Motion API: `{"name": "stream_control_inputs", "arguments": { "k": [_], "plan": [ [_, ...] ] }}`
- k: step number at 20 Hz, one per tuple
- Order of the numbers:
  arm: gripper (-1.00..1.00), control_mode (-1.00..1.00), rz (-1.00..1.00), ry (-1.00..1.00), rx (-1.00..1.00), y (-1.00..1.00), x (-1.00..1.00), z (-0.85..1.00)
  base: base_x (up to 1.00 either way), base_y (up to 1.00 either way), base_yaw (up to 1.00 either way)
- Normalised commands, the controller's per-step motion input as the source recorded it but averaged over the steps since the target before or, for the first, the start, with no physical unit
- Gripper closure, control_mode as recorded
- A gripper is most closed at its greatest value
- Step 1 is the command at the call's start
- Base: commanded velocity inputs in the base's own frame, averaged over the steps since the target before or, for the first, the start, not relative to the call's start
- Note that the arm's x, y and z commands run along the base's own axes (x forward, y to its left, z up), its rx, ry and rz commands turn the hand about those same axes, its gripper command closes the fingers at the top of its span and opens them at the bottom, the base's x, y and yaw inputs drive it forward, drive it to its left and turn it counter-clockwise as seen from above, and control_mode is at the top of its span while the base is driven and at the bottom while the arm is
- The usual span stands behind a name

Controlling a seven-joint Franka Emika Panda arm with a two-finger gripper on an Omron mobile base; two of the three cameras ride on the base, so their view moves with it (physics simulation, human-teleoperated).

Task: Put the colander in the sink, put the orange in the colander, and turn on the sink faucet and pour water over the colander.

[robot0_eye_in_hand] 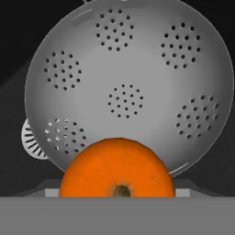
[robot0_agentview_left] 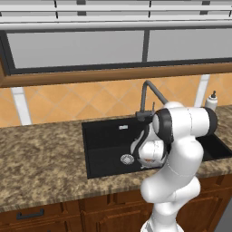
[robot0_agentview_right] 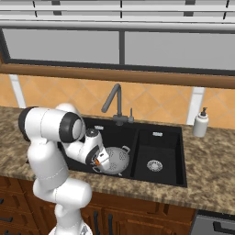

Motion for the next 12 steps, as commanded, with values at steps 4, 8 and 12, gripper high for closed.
{"name": "stream_control_inputs", "arguments": {
  "k": [4, 8, 12],
  "plan": [
    [1.0, -1.0, 0.0, 0.0, 0.0, 0.0, 0.03, -0.2, 0.0, 0.0, 0.0],
    [-1.0, -1.0, 0.0, 0.0, 0.0, 0.0, 0.0, -0.04, 0.0, 0.0, 0.0],
    [-1.0, -1.0, 0.0, 0.0, 0.0, 0.0, 0.0, 0.0, 0.0, 0.0, 0.0]
  ]
}}
